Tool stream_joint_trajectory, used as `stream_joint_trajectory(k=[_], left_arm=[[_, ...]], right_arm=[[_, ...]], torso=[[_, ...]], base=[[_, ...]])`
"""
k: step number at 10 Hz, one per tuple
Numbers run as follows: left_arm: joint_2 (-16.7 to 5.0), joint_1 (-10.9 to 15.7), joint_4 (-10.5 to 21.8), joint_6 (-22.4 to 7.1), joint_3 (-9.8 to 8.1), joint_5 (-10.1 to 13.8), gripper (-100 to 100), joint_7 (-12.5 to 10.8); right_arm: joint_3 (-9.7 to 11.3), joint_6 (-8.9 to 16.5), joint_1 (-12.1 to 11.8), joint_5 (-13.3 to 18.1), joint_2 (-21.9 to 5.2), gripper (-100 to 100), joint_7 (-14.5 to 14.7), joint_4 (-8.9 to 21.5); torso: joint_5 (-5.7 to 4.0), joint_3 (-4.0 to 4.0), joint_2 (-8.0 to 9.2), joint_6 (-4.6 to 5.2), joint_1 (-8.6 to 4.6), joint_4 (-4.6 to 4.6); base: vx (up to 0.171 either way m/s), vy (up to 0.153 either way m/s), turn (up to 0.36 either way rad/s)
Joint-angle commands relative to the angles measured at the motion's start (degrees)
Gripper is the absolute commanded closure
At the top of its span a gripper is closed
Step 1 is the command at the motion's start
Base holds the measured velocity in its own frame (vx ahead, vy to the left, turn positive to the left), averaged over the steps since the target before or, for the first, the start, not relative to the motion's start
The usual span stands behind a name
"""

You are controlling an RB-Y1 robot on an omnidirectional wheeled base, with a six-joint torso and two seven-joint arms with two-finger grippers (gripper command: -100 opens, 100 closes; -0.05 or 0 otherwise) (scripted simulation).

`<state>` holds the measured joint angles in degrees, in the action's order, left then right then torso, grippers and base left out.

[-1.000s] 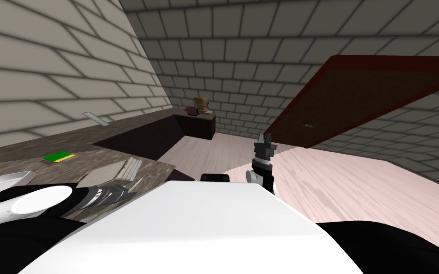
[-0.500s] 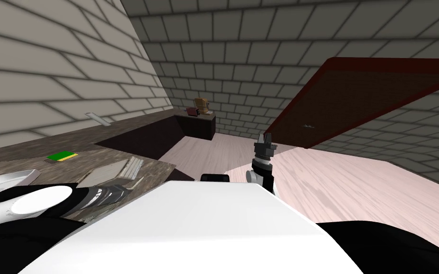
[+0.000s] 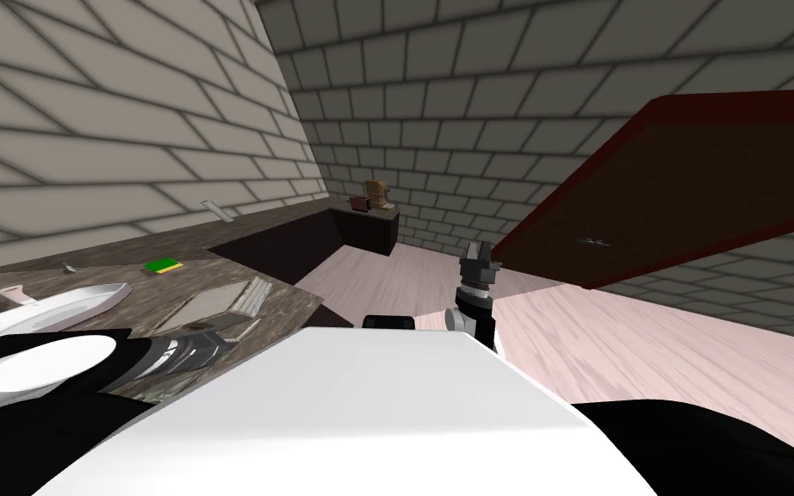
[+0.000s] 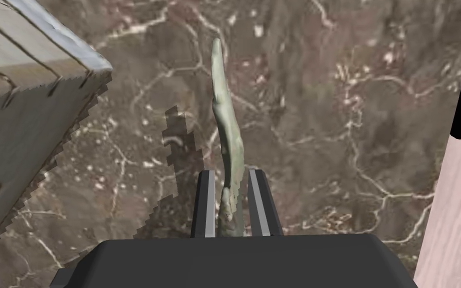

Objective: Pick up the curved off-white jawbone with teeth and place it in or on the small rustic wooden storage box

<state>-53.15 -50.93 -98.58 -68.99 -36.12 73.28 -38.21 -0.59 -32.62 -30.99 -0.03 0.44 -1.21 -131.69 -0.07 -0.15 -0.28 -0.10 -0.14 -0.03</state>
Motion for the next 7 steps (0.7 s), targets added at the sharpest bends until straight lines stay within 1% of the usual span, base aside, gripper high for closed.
stream_joint_trajectory(k=[1, 2, 3, 4, 6, 7], left_arm=[[0.0, 0.0, 0.0, 0.0, 0.00, 0.0, 100, 0.0], [0.0, -0.1, -0.1, -0.1, -0.09, 0.1, 0, 0.2], [-0.6, -1.3, 0.9, -1.9, 1.04, 1.9, 100, 0.9], [-1.2, -1.8, 1.4, -2.7, 1.30, 2.7, 100, 1.3], [-2.9, -3.0, 2.4, -4.1, 1.42, 4.4, 100, 2.2], [-4.0, -3.5, 2.8, -4.8, 1.31, 5.3, 100, 2.8]], right_arm=[[0.0, 0.0, 0.0, 0.0, 0.0, 0, 0.0, 0.0], [0.0, 0.0, 0.0, 0.0, 0.0, 0, 0.0, 0.0], [0.0, 0.0, 0.0, 0.0, 0.0, 0, 0.0, 0.0], [0.0, 0.0, 0.0, 0.0, 0.0, 0, 0.0, 0.0], [0.0, 0.0, 0.0, 0.0, 0.0, 0, 0.0, 0.0], [0.0, 0.0, 0.0, 0.0, 0.0, 0, 0.0, 0.0]], torso=[[0.00, 0.00, 0.00, 0.00, 0.00, 0.00], [0.03, 0.08, 0.17, 0.10, 0.04, 0.03], [0.04, 0.17, 0.31, 0.09, 0.09, 0.07], [0.08, 0.34, 0.63, 0.00, 0.32, 0.10], [0.14, 0.69, 1.25, -0.09, 0.59, 0.23], [0.15, 0.76, 1.35, -0.08, 0.58, 0.26]], base=[[0.053, -0.013, 0.062], [0.009, -0.003, -0.009], [-0.067, 0.066, -0.017], [-0.134, 0.098, -0.016], [-0.202, 0.103, -0.006], [-0.180, 0.069, -0.023]])
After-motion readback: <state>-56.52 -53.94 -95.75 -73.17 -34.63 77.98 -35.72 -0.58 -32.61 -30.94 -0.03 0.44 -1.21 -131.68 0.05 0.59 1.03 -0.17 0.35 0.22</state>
